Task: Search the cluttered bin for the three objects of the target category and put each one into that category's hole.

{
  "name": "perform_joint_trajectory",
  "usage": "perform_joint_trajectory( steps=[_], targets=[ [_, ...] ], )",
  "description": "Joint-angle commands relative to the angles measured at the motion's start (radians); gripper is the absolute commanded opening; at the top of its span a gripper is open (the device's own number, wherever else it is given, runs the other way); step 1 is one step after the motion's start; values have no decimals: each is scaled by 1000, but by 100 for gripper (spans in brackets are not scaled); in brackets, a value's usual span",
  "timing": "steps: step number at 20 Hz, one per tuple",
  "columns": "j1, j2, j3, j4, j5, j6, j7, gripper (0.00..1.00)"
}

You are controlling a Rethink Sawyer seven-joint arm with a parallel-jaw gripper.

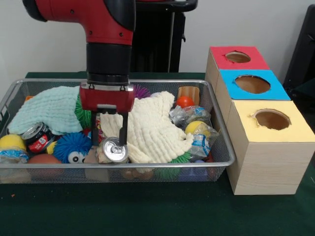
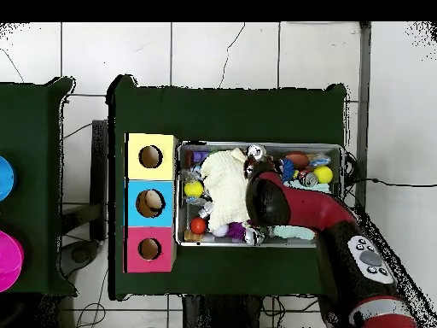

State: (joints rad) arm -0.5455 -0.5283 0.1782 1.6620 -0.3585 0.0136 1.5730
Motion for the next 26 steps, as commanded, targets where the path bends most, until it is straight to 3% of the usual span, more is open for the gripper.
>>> perform_joint_trajectory(
  steps=[1,8,12,16,19,26],
  targets=[
    [63,77,-97,-90,-33,-87,119,100],
    [55,99,-124,-90,-22,-74,111,100],
    [82,41,-176,-45,3,-61,141,100],
    [47,-73,-118,45,-10,-45,145,100],
    [74,-125,-153,94,27,-14,181,100],
    [115,-69,-221,157,116,-24,264,100]
  ],
)
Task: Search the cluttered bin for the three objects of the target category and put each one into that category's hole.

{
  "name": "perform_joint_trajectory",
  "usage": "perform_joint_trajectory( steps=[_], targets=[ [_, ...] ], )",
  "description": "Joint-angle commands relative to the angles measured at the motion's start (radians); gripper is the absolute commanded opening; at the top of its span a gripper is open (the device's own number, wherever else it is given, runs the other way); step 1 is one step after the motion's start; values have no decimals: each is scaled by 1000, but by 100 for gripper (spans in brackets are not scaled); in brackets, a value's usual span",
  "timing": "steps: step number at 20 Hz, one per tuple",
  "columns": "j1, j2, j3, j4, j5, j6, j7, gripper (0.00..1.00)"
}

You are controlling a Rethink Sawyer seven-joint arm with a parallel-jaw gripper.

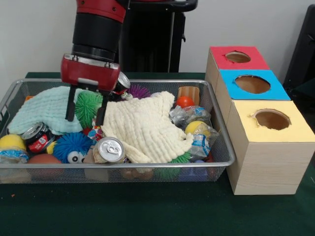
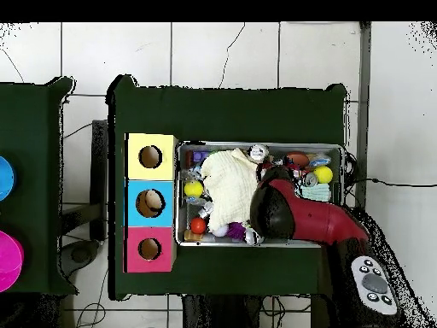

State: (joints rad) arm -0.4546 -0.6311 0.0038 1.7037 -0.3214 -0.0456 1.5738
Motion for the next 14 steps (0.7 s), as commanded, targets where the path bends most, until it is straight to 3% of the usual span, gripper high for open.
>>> perform_joint_trajectory(
  steps=[1,4,14],
  targets=[
    [31,59,-60,112,88,51,258,100],
    [53,101,-88,105,115,157,222,100],
    [98,230,-142,59,140,41,208,100]
  ],
)
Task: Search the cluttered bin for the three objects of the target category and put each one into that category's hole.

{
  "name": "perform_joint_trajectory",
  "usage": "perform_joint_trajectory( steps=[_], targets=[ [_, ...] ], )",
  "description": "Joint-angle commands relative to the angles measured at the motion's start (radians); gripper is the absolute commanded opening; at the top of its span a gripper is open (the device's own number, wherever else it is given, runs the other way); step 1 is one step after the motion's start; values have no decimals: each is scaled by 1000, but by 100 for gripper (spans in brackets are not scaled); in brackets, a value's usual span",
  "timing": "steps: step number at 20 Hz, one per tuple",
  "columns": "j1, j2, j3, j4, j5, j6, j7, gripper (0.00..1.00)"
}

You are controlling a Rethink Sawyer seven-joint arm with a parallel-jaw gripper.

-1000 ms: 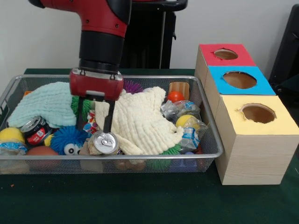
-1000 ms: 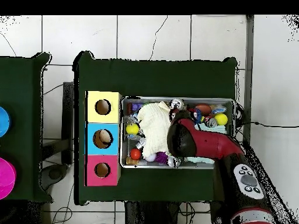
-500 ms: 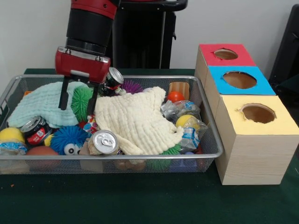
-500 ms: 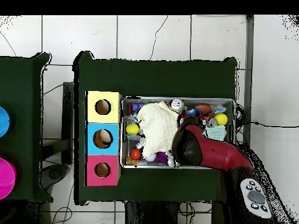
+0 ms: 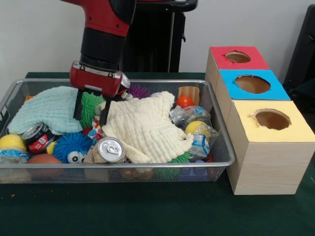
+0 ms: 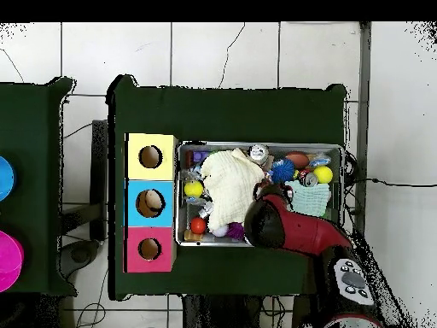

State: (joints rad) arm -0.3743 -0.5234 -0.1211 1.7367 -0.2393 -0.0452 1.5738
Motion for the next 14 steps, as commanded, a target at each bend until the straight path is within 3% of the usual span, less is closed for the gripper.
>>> perform_joint_trajectory(
  steps=[1,6,10,14],
  targets=[
    [19,136,-17,22,60,16,213,100],
    [25,190,-27,13,66,-71,225,100],
    [74,238,-95,-13,111,-137,243,100],
    [3,244,-11,-9,65,-234,232,100]
  ],
)
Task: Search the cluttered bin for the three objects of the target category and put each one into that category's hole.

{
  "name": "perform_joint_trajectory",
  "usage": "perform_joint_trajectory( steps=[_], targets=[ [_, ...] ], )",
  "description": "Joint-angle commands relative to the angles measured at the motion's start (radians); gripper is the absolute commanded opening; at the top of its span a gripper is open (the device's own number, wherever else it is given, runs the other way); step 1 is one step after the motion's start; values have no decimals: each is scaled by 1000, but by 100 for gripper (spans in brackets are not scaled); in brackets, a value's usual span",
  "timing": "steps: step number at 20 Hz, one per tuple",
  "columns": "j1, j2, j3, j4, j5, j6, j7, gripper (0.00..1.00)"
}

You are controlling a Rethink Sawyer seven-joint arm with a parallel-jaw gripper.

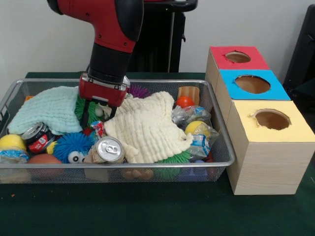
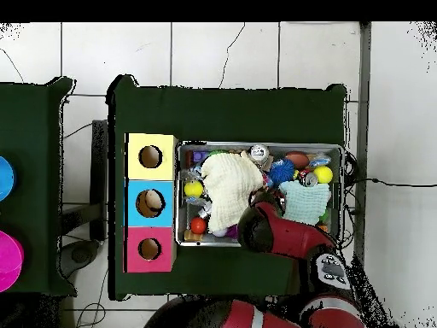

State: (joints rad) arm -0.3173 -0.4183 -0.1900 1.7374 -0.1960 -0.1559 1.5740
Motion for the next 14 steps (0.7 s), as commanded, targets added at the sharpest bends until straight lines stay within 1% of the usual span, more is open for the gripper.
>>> perform_joint_trajectory(
  steps=[1,2,3,4,5,7,10,12,14],
  targets=[
    [-104,107,125,22,-28,-157,238,100],
    [-136,91,171,41,-51,-165,246,100],
    [-157,54,211,69,-88,-203,257,100],
    [-177,33,246,90,-101,-210,269,100],
    [-169,-11,250,119,-101,-209,275,100],
    [-167,-73,263,173,-91,-202,290,100],
    [-177,-111,309,218,-83,-202,300,100],
    [-218,-123,381,244,-85,-144,291,100],
    [-280,-119,477,269,-91,-57,266,100]
  ],
)
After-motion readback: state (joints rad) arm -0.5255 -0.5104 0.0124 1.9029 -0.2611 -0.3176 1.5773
